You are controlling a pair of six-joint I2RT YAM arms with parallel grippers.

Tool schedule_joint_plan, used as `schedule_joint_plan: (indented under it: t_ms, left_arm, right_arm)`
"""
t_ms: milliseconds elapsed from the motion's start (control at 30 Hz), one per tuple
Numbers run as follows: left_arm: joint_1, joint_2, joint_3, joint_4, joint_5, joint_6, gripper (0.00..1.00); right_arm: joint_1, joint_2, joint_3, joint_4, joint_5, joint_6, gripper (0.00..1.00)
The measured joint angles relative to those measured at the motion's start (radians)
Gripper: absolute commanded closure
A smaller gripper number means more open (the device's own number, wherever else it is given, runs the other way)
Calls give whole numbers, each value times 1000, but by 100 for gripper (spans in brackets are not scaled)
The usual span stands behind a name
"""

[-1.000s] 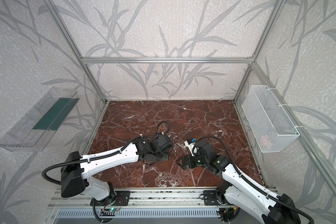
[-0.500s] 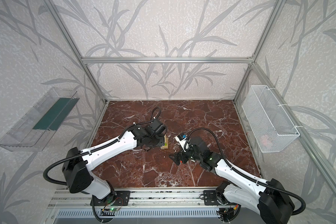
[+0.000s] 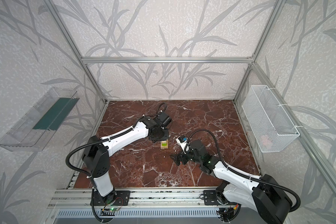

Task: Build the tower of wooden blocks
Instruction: 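Lift and carry the yellow cube with the left gripper over the block stack, then lower the yellow cube onto the stack top and open the left gripper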

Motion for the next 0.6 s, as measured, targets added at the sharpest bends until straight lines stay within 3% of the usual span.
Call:
schedule_joint_plan:
  t_ms: [600]
  left_arm:
    - [14,106,104,-55,-24,10,100]
  right_arm:
    - [0,-35,-22,30,76,2,1]
